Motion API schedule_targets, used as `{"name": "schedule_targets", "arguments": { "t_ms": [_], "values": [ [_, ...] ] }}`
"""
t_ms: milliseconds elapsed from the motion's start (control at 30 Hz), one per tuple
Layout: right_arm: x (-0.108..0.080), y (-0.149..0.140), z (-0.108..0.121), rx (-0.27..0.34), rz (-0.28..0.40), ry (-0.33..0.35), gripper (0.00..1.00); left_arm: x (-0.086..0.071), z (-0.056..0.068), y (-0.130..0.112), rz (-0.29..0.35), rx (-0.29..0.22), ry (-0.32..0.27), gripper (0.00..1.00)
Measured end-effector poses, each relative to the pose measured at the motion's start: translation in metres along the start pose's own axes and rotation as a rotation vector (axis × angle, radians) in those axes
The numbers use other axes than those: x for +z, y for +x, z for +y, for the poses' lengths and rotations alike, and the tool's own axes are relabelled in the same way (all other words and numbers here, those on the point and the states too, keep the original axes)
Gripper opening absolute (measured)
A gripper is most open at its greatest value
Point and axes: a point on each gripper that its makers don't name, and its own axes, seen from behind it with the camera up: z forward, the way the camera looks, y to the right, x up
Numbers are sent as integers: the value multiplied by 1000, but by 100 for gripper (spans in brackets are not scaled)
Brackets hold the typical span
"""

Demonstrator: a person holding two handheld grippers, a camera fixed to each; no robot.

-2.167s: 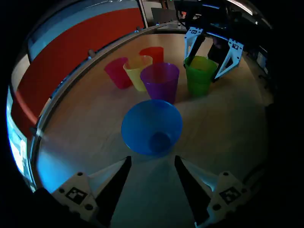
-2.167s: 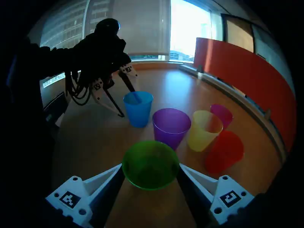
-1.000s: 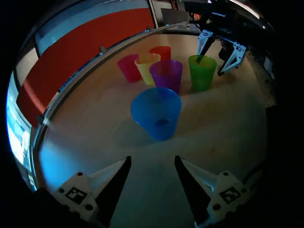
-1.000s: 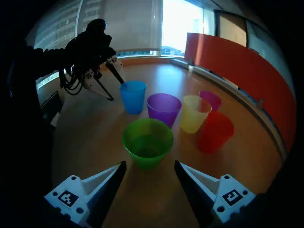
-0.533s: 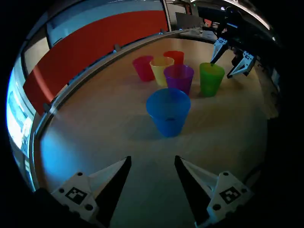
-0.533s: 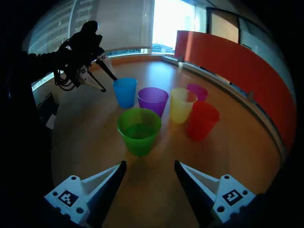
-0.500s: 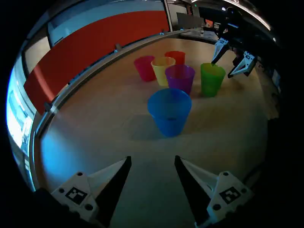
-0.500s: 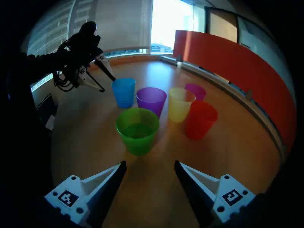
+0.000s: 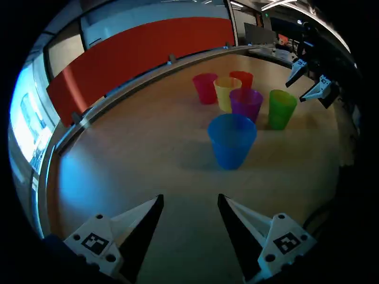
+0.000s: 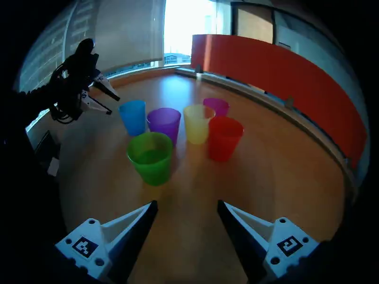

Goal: Pour water

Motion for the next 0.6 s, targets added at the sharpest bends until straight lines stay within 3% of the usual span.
{"name": "schedule_targets", "arguments": {
  "t_ms": [267, 600],
  "values": [
    [-11, -1, 6, 83, 3, -53, 98, -8, -18, 4, 27, -95, 76, 84],
    [-21, 8, 11, 141, 16, -104, 98, -19, -44, 5, 64, -237, 165, 84]
  ]
}}
